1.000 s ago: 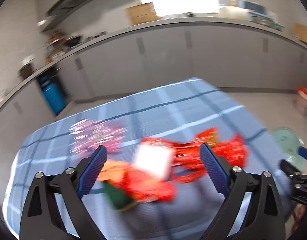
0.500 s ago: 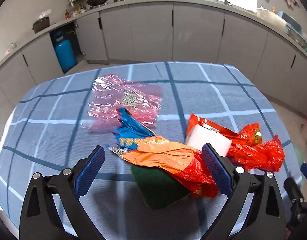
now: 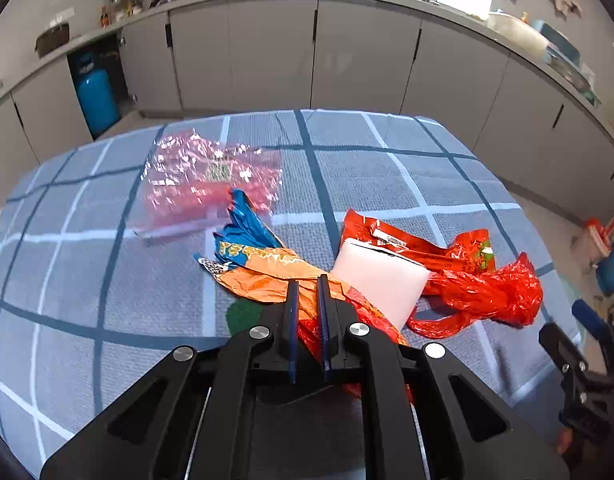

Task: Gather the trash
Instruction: 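Grasp the orange wrapper with the left tool while the right tool grasps the red bag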

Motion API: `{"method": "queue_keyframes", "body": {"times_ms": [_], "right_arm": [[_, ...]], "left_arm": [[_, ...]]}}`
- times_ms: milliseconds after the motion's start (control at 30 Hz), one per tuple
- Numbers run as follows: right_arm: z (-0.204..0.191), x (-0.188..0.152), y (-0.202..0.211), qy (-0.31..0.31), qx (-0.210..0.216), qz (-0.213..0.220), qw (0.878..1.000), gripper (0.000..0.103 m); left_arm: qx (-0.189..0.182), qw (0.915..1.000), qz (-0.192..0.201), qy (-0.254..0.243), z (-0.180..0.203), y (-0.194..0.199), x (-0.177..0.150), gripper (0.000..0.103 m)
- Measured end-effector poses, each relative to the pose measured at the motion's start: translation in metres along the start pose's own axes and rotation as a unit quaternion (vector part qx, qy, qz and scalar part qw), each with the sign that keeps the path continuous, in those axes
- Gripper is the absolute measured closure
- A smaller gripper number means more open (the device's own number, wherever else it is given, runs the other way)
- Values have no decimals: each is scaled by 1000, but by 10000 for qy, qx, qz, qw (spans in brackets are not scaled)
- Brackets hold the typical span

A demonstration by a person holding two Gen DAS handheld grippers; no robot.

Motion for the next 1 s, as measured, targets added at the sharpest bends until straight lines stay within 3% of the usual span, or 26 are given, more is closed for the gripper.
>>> {"method": "queue_keyframes", "body": {"times_ms": [233, 533, 833, 933, 1000], "right_arm": [[-7, 7, -5, 67, 9, 35, 10000, 7], [-14, 9, -14, 168, -7, -38, 9999, 7], [-16, 9, -36, 227, -89, -258, 9994, 9], [-16, 7, -43, 198, 46, -426, 9989, 26], [-18, 4, -48, 186, 147, -590, 9980, 66]], "left_arm": [[9, 9999, 156, -21, -11, 15, 2, 99], [466, 9963, 696, -203, -31, 58, 16, 101], [723, 9926, 893, -395, -33, 66, 24, 101], [777, 9919, 887, -467, -30, 64, 24, 101], [773, 9919, 878, -488, -28, 62, 25, 101]]}}
Point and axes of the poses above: each gripper's, at about its wrist camera, not at the fingertips, and y roughly against the way its jaws point, z to its right, x to its top, the point moved 8 cm from there along -y, roughly the way its jaws point, and after that the axes turned 5 degrees about -y, right-handed, at the moved point
